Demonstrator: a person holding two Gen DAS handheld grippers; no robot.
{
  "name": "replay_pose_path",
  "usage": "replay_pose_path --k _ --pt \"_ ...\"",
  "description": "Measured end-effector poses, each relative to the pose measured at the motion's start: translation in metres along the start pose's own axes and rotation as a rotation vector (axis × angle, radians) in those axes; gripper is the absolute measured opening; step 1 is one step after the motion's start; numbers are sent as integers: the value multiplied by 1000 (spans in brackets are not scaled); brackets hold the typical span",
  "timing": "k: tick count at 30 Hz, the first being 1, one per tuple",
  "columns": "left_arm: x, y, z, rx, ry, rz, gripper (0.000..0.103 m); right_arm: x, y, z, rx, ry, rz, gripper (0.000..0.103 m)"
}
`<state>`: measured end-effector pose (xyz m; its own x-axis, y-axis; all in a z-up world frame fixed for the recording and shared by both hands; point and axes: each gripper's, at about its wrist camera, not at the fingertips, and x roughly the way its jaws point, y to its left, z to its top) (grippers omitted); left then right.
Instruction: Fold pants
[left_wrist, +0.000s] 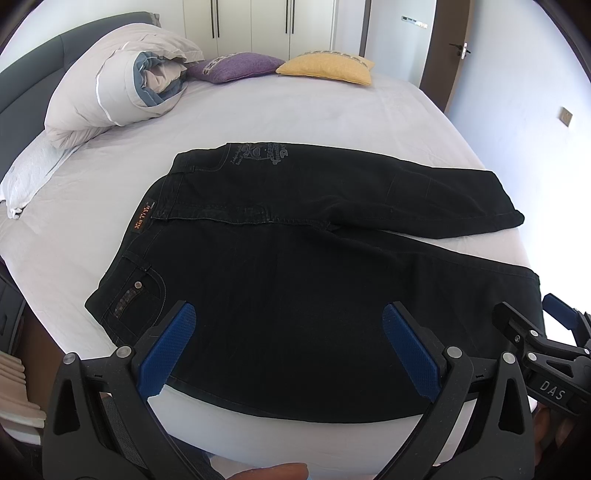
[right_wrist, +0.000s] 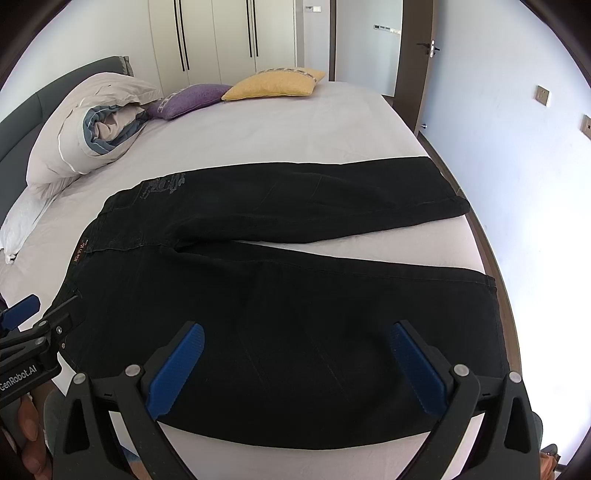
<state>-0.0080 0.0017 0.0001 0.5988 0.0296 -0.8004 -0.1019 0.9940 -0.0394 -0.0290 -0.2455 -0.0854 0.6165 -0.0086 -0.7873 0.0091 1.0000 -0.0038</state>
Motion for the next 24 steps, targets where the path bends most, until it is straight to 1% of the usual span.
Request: replay_pose_path --k 24 --pt "4 4 -2 -13 11 -5 103 0 -3 0 1 6 5 103"
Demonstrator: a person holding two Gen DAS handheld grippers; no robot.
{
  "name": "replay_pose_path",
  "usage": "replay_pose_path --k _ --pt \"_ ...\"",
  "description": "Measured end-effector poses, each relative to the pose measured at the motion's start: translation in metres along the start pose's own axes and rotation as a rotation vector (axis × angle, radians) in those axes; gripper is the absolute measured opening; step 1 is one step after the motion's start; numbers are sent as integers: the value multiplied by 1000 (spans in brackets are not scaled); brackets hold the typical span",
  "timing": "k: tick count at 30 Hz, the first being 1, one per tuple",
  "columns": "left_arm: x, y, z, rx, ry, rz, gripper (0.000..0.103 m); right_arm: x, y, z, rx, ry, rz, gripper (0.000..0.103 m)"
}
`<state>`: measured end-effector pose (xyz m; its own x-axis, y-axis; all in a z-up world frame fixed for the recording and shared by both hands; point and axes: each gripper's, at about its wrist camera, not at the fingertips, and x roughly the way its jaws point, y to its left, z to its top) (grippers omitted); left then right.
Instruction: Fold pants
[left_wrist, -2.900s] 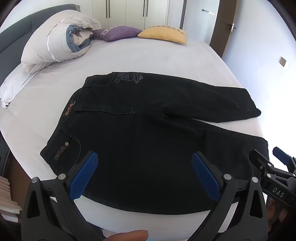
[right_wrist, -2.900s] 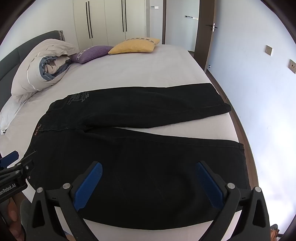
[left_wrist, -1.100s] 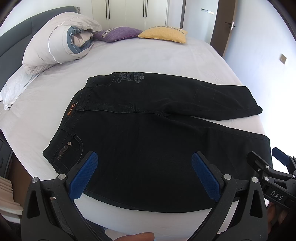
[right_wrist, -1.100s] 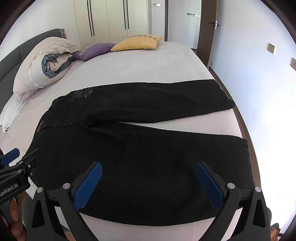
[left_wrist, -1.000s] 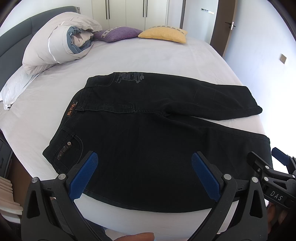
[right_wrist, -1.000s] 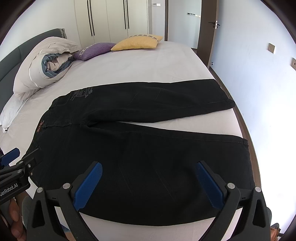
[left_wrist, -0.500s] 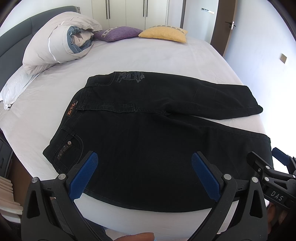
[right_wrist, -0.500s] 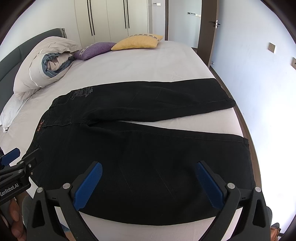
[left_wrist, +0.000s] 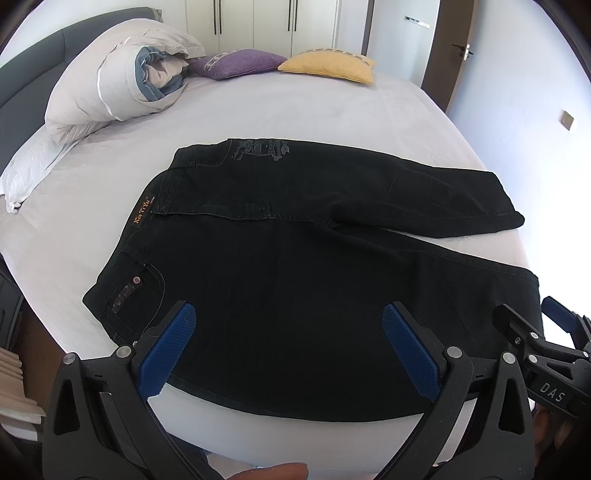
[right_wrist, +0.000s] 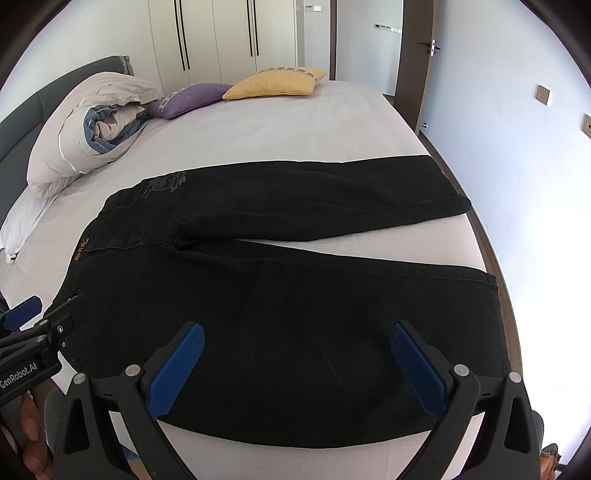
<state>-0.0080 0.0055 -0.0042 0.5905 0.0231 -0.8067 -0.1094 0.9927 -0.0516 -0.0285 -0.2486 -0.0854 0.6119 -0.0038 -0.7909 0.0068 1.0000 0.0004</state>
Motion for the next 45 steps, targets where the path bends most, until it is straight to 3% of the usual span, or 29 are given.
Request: replay_pose_path --k 10,14,16,20,26,28,32,34,37,40,45 --pt "2 0 -1 -6 6 -1 103 0 0 0 -1 2 -1 103" --pt "3 6 2 -53 27 -63 103 0 1 -1 -8 3 3 103" --pt "4 17 8 -133 48 -172 103 2 1 0 -25 -2 27 103" --pt "15 62 30 -414 76 -450 103 6 0 16 -92 -14 158 103" --pt "36 124 85 -713 -12 -546 103 10 7 70 -239 -101 283 103" --pt "45 144 105 -853 -88 -588 103 20 16 92 -303 -116 311 103" --pt "78 165 160 -878 -3 -647 103 55 32 127 -395 -100 356 102" --pt "96 175 185 -912 -29 -635 103 78 39 144 -419 -75 387 96" --pt "118 181 230 -770 -54 -505 103 109 41 164 -447 -39 409 87" --pt "153 162 271 -445 -29 -307 103 140 41 184 -483 -2 429 79" --pt "217 132 288 61 57 -98 103 182 34 206 -551 49 471 73"
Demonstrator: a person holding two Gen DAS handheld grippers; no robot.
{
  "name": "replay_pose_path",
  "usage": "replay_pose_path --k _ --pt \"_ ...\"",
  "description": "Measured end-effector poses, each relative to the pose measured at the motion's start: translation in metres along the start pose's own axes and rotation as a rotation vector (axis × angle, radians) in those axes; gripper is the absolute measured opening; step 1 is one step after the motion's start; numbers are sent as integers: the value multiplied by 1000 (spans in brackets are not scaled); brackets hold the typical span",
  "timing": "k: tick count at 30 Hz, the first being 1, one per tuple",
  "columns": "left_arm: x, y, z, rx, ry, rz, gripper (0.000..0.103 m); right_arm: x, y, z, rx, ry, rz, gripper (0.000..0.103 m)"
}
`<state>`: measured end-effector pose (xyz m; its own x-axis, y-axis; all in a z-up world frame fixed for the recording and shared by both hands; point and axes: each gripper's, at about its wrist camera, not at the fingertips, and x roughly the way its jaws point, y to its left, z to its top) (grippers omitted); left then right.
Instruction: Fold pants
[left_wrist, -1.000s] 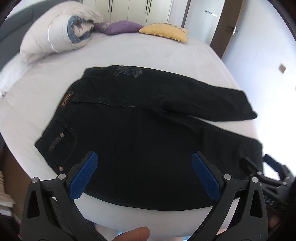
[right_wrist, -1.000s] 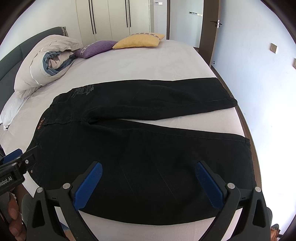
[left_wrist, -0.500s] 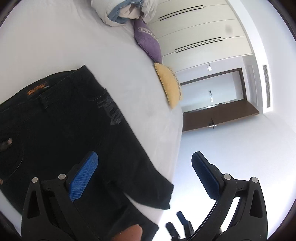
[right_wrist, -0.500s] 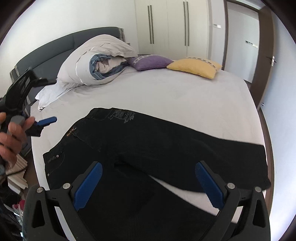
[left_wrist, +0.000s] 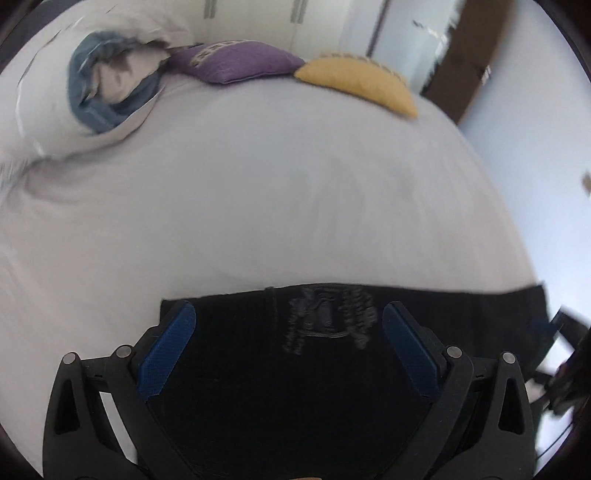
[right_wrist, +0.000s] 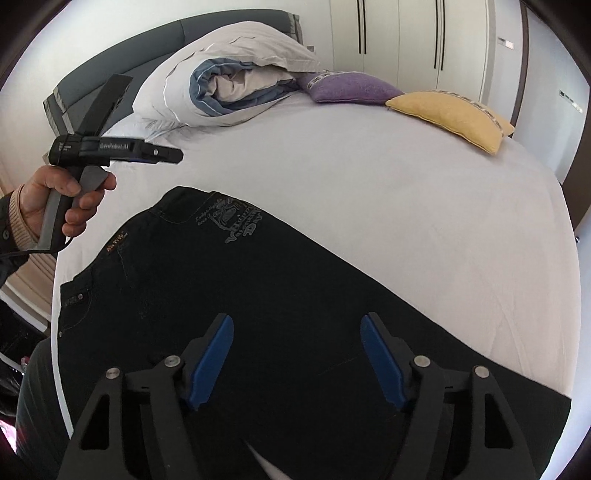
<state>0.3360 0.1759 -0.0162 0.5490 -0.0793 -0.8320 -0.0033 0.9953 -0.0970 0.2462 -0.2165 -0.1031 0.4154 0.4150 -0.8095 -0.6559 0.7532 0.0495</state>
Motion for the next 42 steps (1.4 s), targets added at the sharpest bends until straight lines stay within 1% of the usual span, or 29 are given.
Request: replay_pose_path --k 1,2,5,6,8,9,10,12,14,16,18,19,21,23,24,25,26,27,28,29,30,31,33,37,38,40,41,42 --pt "14 -3 -11 61 21 22 103 8 -6 3 -14 17 8 72" --pt "32 -8 -13 129 64 46 103 16 -10 7 -28 32 11 69" --pt "71 -18 -26 286 155 107 103 34 -14 15 -81 67 24 66" --pt "77 -23 -29 338 170 113 102 39 -15 18 -90 78 40 66" --pt "90 -30 -31 457 171 138 102 49 -19 23 -107 91 62 66" --pt "97 -31 -30 484 180 136 101 53 -20 24 -118 95 72 66" --pt "104 -30 -29 494 195 131 96 57 -21 26 -123 98 79 65" --pt "118 -25 -27 491 225 93 87 63 -23 29 -127 105 99 65" --pt "124 -19 -22 486 234 53 84 69 -24 32 -134 105 114 65" --pt "129 -17 -17 466 254 11 72 73 -23 33 -142 108 131 63" --pt "135 -10 -14 437 283 -19 67 79 -20 36 -150 114 140 62" --pt "140 -7 -12 427 298 -34 66 81 -20 37 -154 117 142 61" --pt "148 -10 -13 432 323 -51 58 86 -18 41 -162 122 153 57" --pt "155 -16 -14 451 335 -50 52 90 -16 45 -174 127 154 54" --pt "157 -18 -14 451 341 -54 46 92 -14 47 -178 131 155 52" --pt "159 -24 -12 445 350 -71 37 94 -11 50 -180 136 156 49" --pt "160 -28 -13 442 354 -78 34 98 -10 52 -184 142 153 48" --pt "160 -32 -14 447 352 -77 27 100 -9 54 -187 147 151 48" --pt "160 -36 -16 449 349 -77 24 103 -8 56 -191 152 148 47" --pt "159 -41 -17 453 335 -66 12 107 -8 58 -193 160 144 46" --pt "157 -47 -20 470 318 -47 10 111 -8 59 -195 169 135 45" --pt "154 -52 -24 486 296 -30 9 115 -9 61 -195 175 127 44" --pt "146 -54 -27 476 256 -23 9 120 -9 65 -197 180 117 44" --pt "124 -59 -35 453 168 -42 8 127 -11 73 -200 173 118 44" --pt "116 -58 -34 449 152 -48 8 129 -10 75 -207 181 119 44" --pt "104 -63 -42 447 105 -58 8 135 -8 76 -230 198 108 44" --pt "88 -58 -50 450 90 -62 8 139 -7 77 -236 207 104 44" --pt "83 -60 -53 454 77 -65 8 141 -7 77 -239 211 101 44"
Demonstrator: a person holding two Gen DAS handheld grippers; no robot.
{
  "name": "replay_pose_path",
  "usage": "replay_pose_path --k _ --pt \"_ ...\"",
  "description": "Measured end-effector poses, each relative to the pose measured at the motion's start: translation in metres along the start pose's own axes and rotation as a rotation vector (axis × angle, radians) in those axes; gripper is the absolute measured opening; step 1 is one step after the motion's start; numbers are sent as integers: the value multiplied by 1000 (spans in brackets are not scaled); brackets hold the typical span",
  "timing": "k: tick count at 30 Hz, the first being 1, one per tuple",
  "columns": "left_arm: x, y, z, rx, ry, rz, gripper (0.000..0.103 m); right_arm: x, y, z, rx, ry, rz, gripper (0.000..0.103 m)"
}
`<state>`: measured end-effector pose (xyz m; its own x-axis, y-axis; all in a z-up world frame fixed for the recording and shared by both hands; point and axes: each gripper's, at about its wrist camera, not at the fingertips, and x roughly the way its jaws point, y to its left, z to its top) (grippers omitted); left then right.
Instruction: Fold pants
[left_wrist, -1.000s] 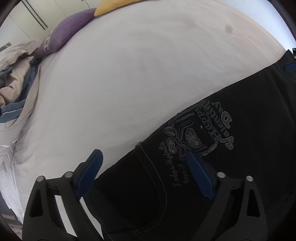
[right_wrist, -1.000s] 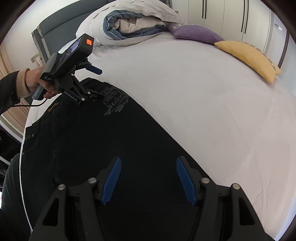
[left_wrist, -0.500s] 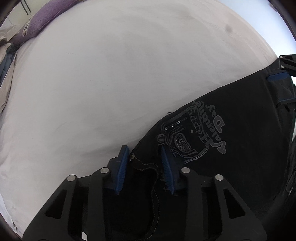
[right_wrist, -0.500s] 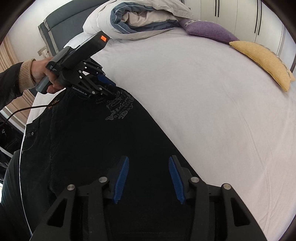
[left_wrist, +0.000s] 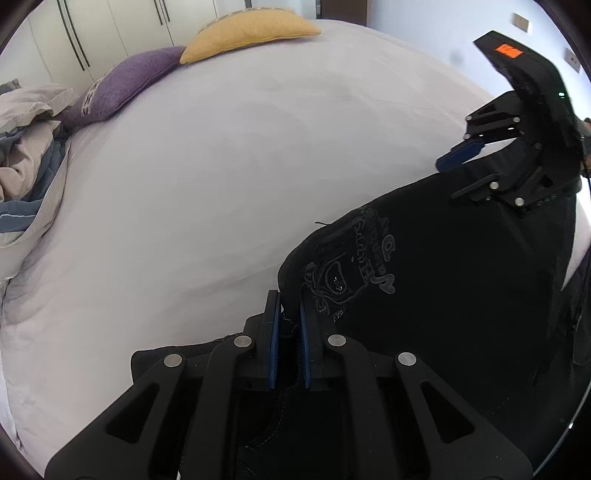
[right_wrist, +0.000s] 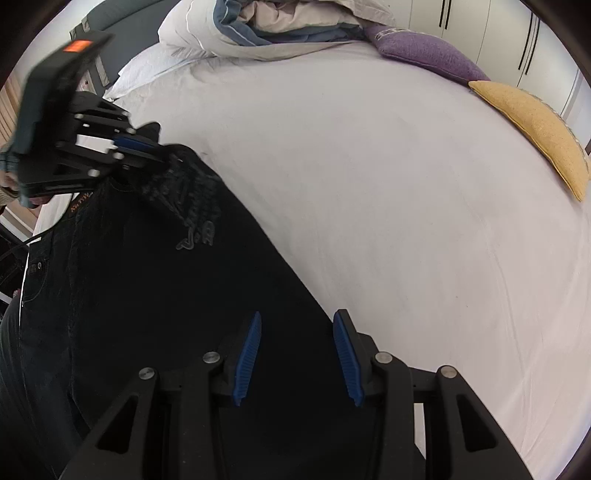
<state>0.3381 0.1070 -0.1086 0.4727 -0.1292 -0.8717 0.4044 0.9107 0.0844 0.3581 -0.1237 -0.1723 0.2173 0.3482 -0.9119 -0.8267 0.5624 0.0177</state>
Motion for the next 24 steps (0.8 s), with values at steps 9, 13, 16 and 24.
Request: replay_pose_path --k 9,13,16,24 --pt "-44 -14 -39 17 -68 -9 8 14 -8 -1 6 39 -9 44" --pt "-59 -11 -50 25 -76 -12 8 20 -7 4 -6 68 3 38" --pt "-64 -8 -53 9 -83 -19 8 16 0 6 -40 69 14 21" --pt "-67 2 -55 -30 -97 -16 8 -3 13 7 -90 33 -9 7"
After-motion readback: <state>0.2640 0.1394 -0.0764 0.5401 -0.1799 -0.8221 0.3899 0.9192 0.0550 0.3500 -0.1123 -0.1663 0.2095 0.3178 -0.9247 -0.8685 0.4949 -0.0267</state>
